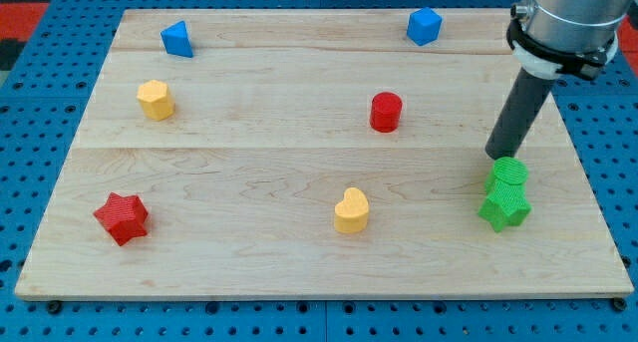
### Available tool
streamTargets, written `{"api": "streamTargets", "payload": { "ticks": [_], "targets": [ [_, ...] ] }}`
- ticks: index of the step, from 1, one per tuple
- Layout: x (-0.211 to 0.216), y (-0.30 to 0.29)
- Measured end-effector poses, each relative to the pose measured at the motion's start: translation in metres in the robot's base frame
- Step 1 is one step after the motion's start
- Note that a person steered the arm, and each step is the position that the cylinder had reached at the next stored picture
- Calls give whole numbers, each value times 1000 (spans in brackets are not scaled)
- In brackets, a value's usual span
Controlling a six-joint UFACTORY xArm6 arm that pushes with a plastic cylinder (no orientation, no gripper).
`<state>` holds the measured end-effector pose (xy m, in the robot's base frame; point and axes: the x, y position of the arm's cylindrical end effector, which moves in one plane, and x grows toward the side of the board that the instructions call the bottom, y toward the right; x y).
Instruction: Move the red circle left of the green circle
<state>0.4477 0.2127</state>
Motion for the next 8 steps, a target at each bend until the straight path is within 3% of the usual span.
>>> {"api": "streamTargets", "payload": {
  "ticks": [2,3,4,6,8],
  "targets": [
    [-76,3],
    [-109,-31],
    [-116,-83],
    [-97,-165],
    [-49,-135]
  ]
}}
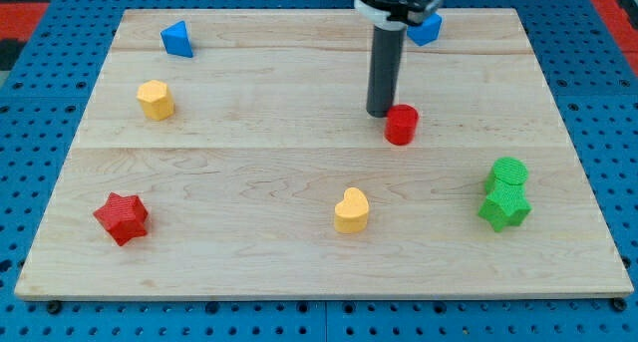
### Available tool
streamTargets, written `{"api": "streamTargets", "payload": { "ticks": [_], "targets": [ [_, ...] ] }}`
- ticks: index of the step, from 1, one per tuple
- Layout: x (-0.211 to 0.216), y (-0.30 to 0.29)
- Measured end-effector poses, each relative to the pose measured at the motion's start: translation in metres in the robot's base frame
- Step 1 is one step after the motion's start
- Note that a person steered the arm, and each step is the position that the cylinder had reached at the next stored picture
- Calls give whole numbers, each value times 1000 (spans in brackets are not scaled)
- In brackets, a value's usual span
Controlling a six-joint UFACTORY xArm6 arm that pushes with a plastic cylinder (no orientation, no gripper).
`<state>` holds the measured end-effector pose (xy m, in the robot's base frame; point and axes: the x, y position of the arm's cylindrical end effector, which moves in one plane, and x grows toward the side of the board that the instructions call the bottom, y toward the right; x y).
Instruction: Move the red circle left of the green circle
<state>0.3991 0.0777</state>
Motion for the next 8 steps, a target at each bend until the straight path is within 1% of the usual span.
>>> {"api": "streamTargets", "payload": {
  "ticks": [4,5,6,7,8],
  "targets": [
    [78,36],
    [91,40],
    [92,26],
    [115,-7],
    [157,-8]
  ]
}}
